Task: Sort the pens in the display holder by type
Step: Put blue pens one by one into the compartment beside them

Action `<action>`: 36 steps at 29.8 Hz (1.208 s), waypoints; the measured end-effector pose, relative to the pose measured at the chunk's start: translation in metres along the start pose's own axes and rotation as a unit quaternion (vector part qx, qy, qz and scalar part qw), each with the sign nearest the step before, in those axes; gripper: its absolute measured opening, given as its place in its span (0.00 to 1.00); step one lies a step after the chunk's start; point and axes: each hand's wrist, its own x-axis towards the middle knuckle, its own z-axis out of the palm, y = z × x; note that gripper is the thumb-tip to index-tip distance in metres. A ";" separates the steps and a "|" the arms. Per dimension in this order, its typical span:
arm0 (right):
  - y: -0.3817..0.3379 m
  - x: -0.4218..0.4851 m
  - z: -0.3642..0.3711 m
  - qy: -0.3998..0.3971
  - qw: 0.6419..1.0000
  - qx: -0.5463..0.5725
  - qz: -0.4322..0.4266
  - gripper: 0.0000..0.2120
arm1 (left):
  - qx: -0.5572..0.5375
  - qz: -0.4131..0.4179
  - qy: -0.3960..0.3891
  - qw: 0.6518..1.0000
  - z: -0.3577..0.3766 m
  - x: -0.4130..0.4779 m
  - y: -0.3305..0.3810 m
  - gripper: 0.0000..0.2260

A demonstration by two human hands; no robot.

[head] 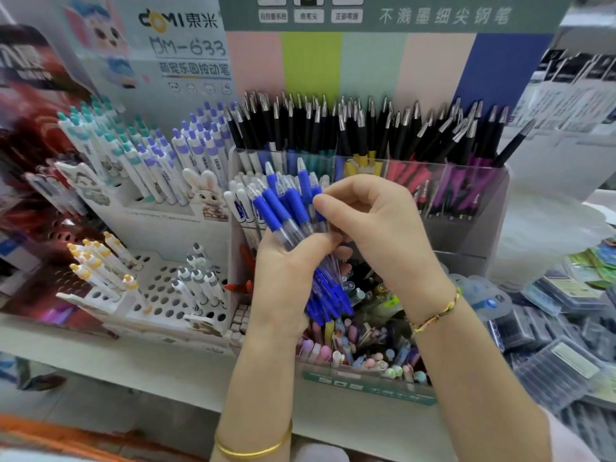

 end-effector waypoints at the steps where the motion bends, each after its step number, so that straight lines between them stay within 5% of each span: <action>1: 0.001 0.001 0.001 0.003 1.000 -0.025 -0.015 0.04 | 0.001 -0.002 0.003 1.000 -0.001 0.000 0.000 0.12; 7: 0.007 0.014 -0.004 0.157 0.987 0.011 -0.030 0.04 | -0.006 -0.016 0.074 0.997 -0.009 0.001 0.001 0.08; 11: 0.011 0.023 -0.016 0.243 0.965 -0.064 -0.070 0.03 | 0.025 -0.021 0.083 0.996 -0.014 0.000 0.004 0.07; 17: 0.041 0.023 -0.005 0.173 0.941 -0.287 -0.042 0.07 | 0.016 -0.066 0.053 0.996 -0.010 -0.003 0.000 0.07; 22: 0.048 0.020 0.001 0.125 0.873 -0.469 0.050 0.12 | 0.023 -0.075 0.021 0.997 -0.011 -0.004 -0.004 0.10; 25: 0.045 0.017 -0.004 0.154 0.896 -0.416 0.021 0.11 | 0.035 -0.085 0.012 0.996 -0.009 -0.005 -0.006 0.10; 29: 0.017 0.005 -0.011 0.093 0.988 -0.125 -0.011 0.13 | 0.040 -0.088 0.007 0.995 -0.007 -0.002 -0.009 0.11; 32: 0.007 -0.001 -0.009 -0.004 0.998 -0.057 0.015 0.05 | 0.041 -0.082 -0.008 0.996 -0.005 -0.001 -0.009 0.14; 36: 0.015 0.009 -0.013 0.112 0.993 -0.023 0.001 0.02 | 0.044 -0.079 0.043 0.995 -0.010 0.004 -0.011 0.09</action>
